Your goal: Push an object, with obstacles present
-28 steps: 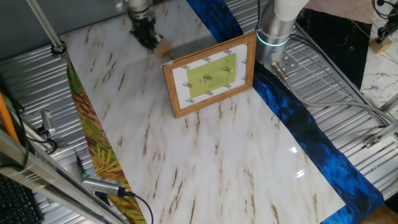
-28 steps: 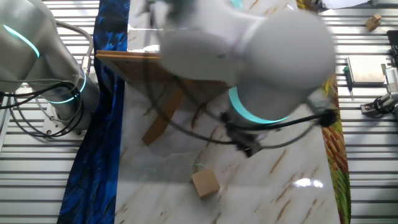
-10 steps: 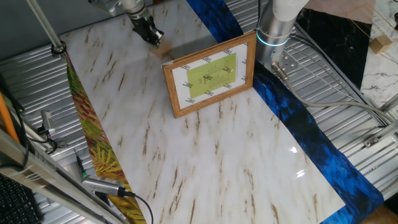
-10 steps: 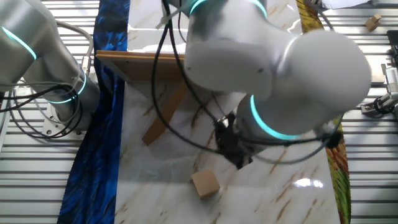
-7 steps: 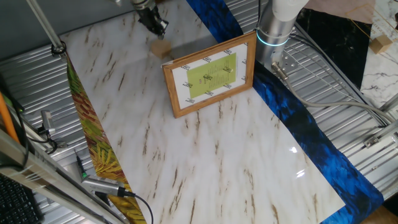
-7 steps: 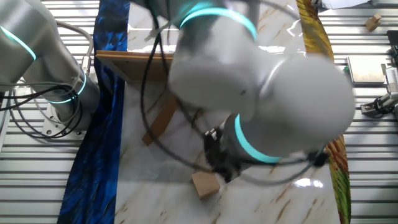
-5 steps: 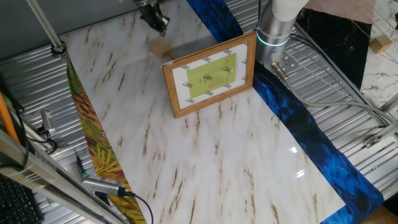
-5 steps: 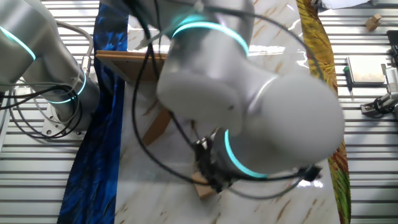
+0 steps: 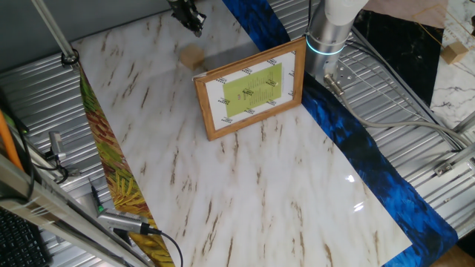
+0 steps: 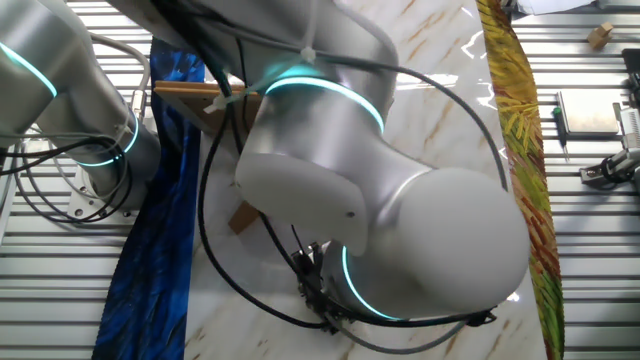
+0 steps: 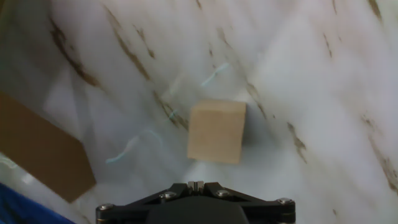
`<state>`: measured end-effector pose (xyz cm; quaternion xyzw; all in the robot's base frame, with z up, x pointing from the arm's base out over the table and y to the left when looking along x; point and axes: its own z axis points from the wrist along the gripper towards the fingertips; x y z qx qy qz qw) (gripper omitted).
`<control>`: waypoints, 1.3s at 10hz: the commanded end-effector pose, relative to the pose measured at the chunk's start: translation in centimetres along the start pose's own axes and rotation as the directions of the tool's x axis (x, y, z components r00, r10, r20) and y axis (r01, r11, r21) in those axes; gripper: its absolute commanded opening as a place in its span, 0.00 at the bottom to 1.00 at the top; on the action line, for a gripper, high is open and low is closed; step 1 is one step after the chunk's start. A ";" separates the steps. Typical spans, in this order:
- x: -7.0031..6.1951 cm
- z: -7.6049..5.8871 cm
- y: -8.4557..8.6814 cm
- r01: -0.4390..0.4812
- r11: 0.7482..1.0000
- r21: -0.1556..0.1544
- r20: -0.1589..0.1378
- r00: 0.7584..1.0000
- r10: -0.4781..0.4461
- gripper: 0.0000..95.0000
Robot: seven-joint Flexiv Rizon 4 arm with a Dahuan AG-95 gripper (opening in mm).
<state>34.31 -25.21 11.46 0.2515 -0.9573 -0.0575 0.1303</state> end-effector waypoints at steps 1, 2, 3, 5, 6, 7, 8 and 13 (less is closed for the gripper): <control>0.1 -0.1 0.1 0.004 1.000 0.006 0.006 1.000 -0.004 0.00; 0.1 -0.1 0.1 0.008 1.000 0.006 0.018 1.000 -0.008 0.00; 0.1 -0.1 0.1 0.020 1.000 0.007 0.020 1.000 -0.021 0.00; 0.1 -0.1 0.1 0.030 1.000 0.011 0.019 0.999 -0.030 0.00; 0.1 -0.1 0.1 0.021 1.000 0.019 -0.002 1.000 -0.021 0.00; 0.1 -0.1 0.1 0.015 1.000 0.023 -0.006 1.000 -0.015 0.00; 0.1 -0.1 0.1 -0.002 1.000 0.023 -0.005 1.000 0.002 0.00; 0.1 2.4 0.6 -0.001 1.000 0.013 0.001 1.000 0.001 0.00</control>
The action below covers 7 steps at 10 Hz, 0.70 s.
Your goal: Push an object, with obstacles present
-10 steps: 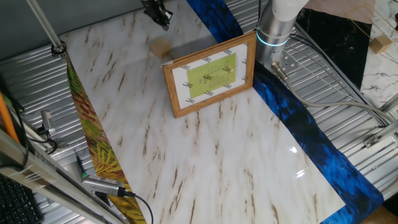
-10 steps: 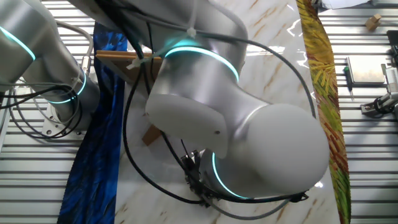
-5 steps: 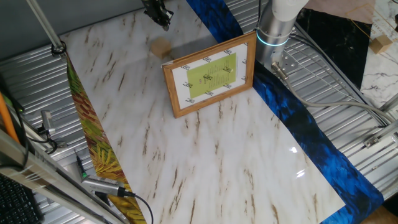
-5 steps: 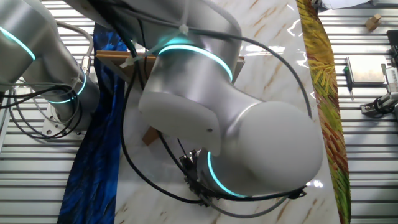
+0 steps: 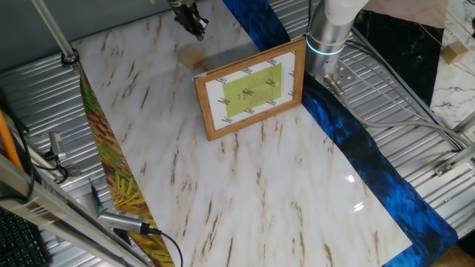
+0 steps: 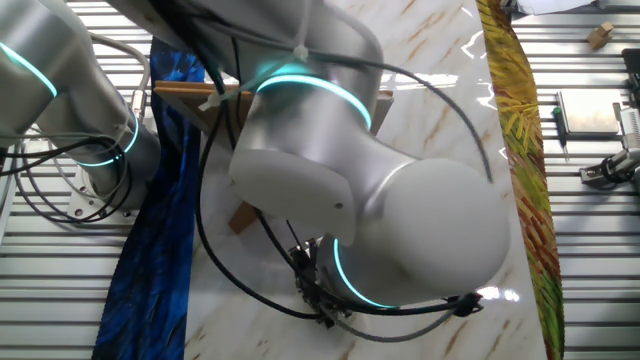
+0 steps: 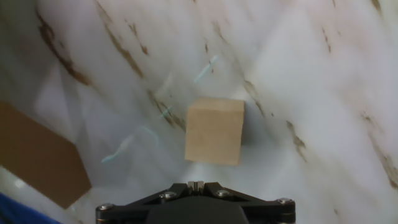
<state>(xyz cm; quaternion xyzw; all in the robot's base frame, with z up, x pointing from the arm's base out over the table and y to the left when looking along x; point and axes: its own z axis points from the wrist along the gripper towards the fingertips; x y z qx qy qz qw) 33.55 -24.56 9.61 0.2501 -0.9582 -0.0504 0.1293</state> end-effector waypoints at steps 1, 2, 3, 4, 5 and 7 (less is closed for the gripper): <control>0.7 1.0 0.1 -0.001 1.000 0.001 0.003 1.000 0.001 0.00; 0.9 1.5 0.0 -0.001 1.000 0.002 0.006 1.000 0.001 0.00; 0.7 1.9 -0.3 -0.006 1.000 -0.001 0.011 1.000 0.006 0.00; 0.6 2.3 -0.6 -0.007 1.000 0.000 0.012 1.000 0.007 0.00; 0.6 2.5 -0.7 -0.009 1.000 0.001 0.013 1.000 0.009 0.00; 0.5 3.0 -1.0 -0.010 1.000 0.003 0.016 1.000 0.010 0.00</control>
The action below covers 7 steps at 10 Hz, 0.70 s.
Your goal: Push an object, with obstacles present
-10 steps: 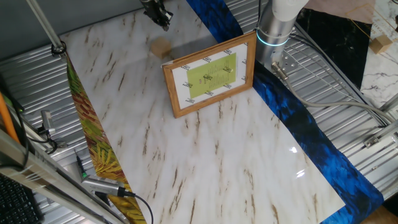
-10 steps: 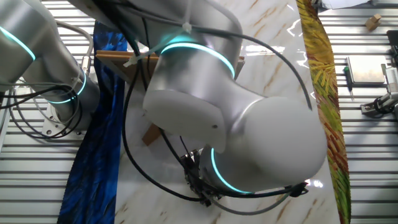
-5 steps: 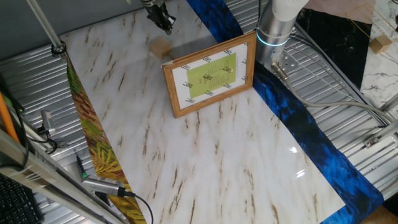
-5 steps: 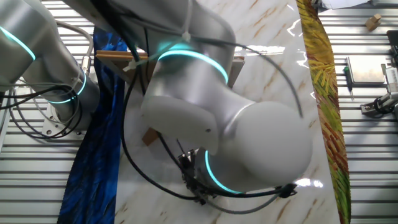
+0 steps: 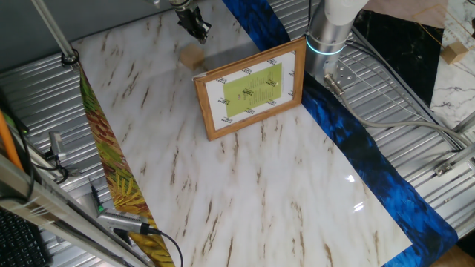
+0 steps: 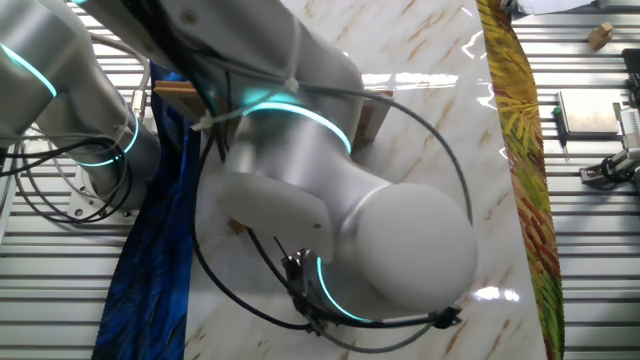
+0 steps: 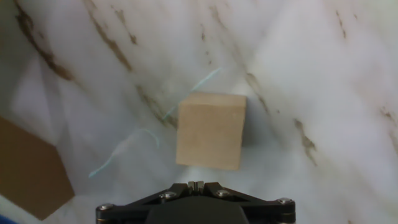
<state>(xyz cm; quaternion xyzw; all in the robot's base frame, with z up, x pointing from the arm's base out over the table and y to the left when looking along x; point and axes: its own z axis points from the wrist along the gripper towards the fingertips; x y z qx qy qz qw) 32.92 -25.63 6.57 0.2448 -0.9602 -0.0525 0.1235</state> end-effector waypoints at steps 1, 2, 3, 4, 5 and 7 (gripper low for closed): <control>0.1 0.1 0.0 -0.004 1.000 0.008 0.010 1.000 0.004 0.00; -0.1 0.5 -0.2 -0.004 1.000 0.009 0.020 1.000 0.004 0.00; -0.2 0.7 -0.4 -0.003 1.000 0.012 0.027 1.000 0.003 0.00; -0.4 1.0 -0.5 -0.002 1.000 0.016 0.033 0.999 0.001 0.00; -0.5 1.1 -0.7 0.002 1.000 0.020 0.036 0.999 -0.002 0.00; -1.8 0.9 -1.4 0.016 1.000 0.021 0.042 0.999 -0.017 0.00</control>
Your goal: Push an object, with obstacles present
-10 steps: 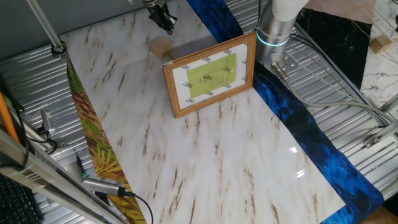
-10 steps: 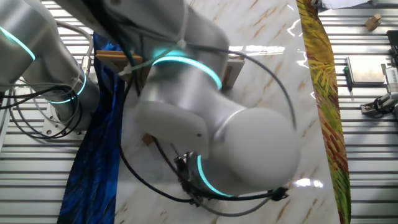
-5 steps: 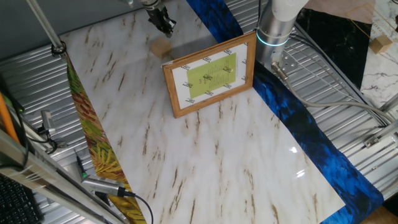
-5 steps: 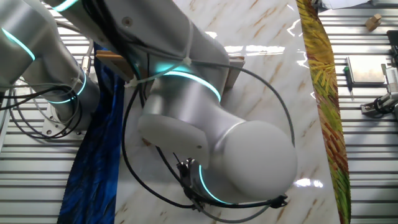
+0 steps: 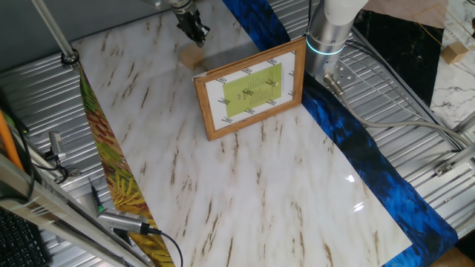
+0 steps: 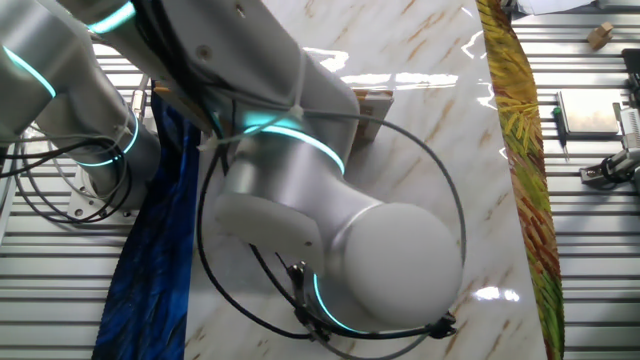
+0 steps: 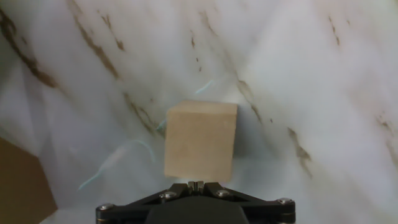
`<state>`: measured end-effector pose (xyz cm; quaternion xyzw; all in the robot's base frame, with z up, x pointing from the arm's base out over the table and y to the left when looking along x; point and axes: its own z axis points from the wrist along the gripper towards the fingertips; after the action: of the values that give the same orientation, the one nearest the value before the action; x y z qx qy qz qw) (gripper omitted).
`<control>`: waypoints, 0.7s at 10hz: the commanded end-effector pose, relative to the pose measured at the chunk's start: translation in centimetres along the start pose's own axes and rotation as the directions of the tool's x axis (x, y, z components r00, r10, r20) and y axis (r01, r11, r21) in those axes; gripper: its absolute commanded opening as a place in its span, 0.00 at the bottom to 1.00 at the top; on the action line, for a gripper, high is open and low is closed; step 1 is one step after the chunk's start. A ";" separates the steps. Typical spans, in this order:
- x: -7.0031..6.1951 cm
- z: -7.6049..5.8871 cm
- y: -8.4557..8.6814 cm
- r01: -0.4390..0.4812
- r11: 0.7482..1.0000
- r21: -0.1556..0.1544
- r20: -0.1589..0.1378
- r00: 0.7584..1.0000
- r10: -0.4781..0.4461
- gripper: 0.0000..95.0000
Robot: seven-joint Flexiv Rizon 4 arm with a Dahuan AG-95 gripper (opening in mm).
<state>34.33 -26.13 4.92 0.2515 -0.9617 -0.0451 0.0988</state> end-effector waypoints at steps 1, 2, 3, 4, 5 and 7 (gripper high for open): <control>-1.2 -0.5 -0.4 0.006 1.000 -0.007 -0.003 1.000 -0.006 0.00; -1.6 -0.6 -0.5 0.006 1.000 -0.008 -0.002 1.000 -0.006 0.00; -2.9 -0.9 -1.0 0.013 1.000 -0.016 0.006 1.000 -0.013 0.00; -3.7 -1.2 -1.2 0.017 1.000 -0.022 0.012 1.000 -0.017 0.00; -4.3 -1.4 -1.3 0.019 1.000 -0.025 0.014 1.000 -0.018 0.00; -7.1 -2.3 -1.3 0.024 0.999 -0.031 0.014 1.000 -0.024 0.00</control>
<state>41.75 -23.68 5.68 0.2618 -0.9582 -0.0634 0.0961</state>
